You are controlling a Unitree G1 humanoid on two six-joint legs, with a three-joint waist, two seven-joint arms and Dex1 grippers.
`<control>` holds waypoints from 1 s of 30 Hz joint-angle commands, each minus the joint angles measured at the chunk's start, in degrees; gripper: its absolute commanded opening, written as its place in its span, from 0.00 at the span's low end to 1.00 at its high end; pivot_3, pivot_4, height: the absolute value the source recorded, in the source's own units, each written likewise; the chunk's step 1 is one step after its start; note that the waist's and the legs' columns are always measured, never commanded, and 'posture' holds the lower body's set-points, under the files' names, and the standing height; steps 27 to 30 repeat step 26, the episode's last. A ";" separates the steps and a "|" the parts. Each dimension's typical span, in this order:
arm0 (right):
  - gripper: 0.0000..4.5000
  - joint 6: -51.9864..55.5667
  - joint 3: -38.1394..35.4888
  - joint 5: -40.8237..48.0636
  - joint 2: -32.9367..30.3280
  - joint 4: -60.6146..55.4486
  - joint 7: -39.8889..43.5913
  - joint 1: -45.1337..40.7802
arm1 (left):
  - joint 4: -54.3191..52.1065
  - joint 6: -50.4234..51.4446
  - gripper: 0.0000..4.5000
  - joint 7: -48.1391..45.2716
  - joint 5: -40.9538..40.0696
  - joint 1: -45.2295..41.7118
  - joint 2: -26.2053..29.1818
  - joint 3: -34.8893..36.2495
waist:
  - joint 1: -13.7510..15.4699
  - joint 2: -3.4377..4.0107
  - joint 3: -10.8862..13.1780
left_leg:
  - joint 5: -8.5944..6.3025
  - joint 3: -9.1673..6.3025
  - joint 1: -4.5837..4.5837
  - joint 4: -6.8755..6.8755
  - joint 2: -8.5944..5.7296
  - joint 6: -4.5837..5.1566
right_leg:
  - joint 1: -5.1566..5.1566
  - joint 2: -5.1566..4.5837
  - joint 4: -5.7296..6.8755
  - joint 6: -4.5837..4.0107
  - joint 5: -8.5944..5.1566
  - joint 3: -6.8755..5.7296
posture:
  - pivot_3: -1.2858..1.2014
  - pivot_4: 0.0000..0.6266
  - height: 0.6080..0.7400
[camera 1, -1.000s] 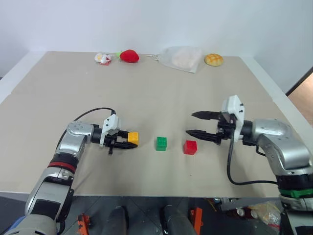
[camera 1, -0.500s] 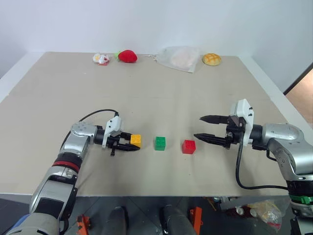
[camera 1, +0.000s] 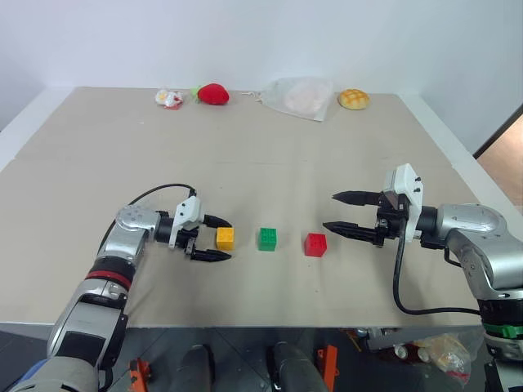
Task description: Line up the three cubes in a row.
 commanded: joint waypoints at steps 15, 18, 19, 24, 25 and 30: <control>0.81 3.12 -2.19 5.78 -2.96 -5.01 5.36 -1.71 | -40.71 33.32 0.89 18.83 -16.84 26.03 16.62 21.31 | 0.32 0.03 0.01 | -0.01 0.16 0.05 -0.09 0.26 -0.02 | -0.03 -0.05 0.02 -0.16 -0.05 -0.17 | 0.52 0.24 1.00; 0.81 3.40 -2.63 7.35 -3.86 -8.67 6.34 1.38 | -44.05 39.15 0.89 26.34 -18.13 28.13 16.64 25.09 | 0.30 0.03 0.01 | -0.01 0.20 0.04 -0.08 0.27 -0.02 | 0.02 -0.11 0.01 -0.15 -0.08 -0.20 | 0.52 0.24 1.00; 0.81 3.84 -2.71 7.94 -3.90 -9.78 6.10 1.88 | -44.84 40.49 0.89 27.20 -19.15 28.69 16.72 26.03 | 0.25 0.03 0.01 | -0.01 0.25 0.04 -0.08 0.25 -0.02 | 0.00 -0.14 0.00 -0.15 -0.09 -0.19 | 0.52 0.24 1.00; 0.81 5.37 -3.02 9.89 -3.32 -13.72 3.49 3.31 | -49.24 44.55 0.89 32.42 -22.56 31.40 15.97 29.41 | 0.13 0.02 0.01 | -0.02 0.34 0.06 -0.10 0.28 -0.03 | -0.06 -0.15 0.00 -0.15 -0.09 -0.19 | 0.52 0.24 1.00; 0.81 5.42 -3.22 9.76 -3.23 -13.55 2.77 3.50 | -49.90 45.49 0.89 32.55 -23.95 31.92 15.75 30.00 | 0.13 0.01 0.00 | -0.02 0.34 0.07 -0.10 0.28 -0.04 | -0.07 -0.15 0.00 -0.15 -0.08 -0.20 | 0.52 0.24 1.00; 0.81 5.33 -3.65 9.57 -3.26 -13.10 2.14 3.85 | -50.29 45.87 0.89 32.84 -24.89 32.49 15.41 30.64 | 0.13 0.01 0.00 | -0.02 0.34 0.07 -0.10 0.28 -0.04 | -0.06 -0.16 0.00 -0.16 -0.08 -0.20 | 0.52 0.24 1.00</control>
